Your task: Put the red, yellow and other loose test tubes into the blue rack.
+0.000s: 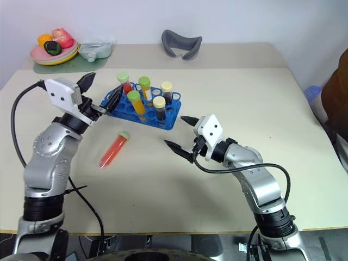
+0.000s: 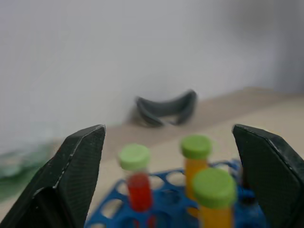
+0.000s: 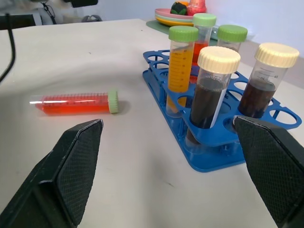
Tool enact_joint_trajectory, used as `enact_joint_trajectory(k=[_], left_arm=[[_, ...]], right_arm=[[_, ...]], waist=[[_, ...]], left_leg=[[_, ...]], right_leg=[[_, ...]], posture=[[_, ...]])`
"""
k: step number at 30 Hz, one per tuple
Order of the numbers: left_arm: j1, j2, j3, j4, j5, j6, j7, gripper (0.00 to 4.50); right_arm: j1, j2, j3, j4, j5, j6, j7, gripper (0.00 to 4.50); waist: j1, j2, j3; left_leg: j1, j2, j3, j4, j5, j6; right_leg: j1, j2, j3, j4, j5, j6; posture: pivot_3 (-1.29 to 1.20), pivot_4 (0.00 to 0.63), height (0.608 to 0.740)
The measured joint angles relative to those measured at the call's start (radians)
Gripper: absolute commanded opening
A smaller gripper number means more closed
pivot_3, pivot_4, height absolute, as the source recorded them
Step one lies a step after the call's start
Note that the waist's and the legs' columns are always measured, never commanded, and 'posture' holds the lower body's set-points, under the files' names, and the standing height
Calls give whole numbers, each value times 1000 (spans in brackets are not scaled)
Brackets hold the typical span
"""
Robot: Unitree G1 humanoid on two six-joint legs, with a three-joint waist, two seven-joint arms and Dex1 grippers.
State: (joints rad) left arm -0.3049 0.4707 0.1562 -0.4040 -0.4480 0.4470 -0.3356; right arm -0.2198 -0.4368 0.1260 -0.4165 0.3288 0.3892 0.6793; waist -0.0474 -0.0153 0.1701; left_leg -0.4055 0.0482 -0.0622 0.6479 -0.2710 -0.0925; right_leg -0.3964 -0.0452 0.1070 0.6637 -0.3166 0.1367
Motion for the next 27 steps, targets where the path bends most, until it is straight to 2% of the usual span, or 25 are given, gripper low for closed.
enact_joint_trajectory(k=[3,6,10,12,18,27], left_arm=[[4,86,5,-81,-96,326,44,4382],[-20,132,53,-126,-208,572,76,4382],[-139,259,56,-130,-345,981,74,4382],[-191,286,36,-85,-389,1113,96,4382],[-242,356,-71,-1,-537,1159,216,4382],[-278,346,-183,111,-722,1159,480,4382]], right_arm=[[-10,0,0,10,0,-1,11,4500],[-15,-4,0,10,0,-3,21,4500],[-16,-6,0,14,0,-4,36,4500],[-16,-6,4,19,0,-4,42,4500],[-18,-3,14,28,-1,-5,45,4500],[8,5,24,26,-2,-12,30,4500]], waist=[[-2,0,0],[0,0,0],[1,0,0],[-2,0,0],[-1,0,0],[3,0,0]], left_leg=[[0,0,-1,0,0,0],[0,0,-1,0,0,0],[0,0,-1,0,0,0],[0,0,-1,0,0,0],[0,0,-1,-1,0,0],[-1,0,-1,0,0,0]], right_leg=[[0,0,0,0,0,0],[0,0,0,0,0,0],[0,0,0,0,0,0],[0,0,0,0,0,0],[-1,0,0,0,0,0],[-1,0,0,0,0,0]], posture=[[0,150,740],[0,150,740],[0,150,740],[0,150,740],[0,150,740],[0,150,740]])
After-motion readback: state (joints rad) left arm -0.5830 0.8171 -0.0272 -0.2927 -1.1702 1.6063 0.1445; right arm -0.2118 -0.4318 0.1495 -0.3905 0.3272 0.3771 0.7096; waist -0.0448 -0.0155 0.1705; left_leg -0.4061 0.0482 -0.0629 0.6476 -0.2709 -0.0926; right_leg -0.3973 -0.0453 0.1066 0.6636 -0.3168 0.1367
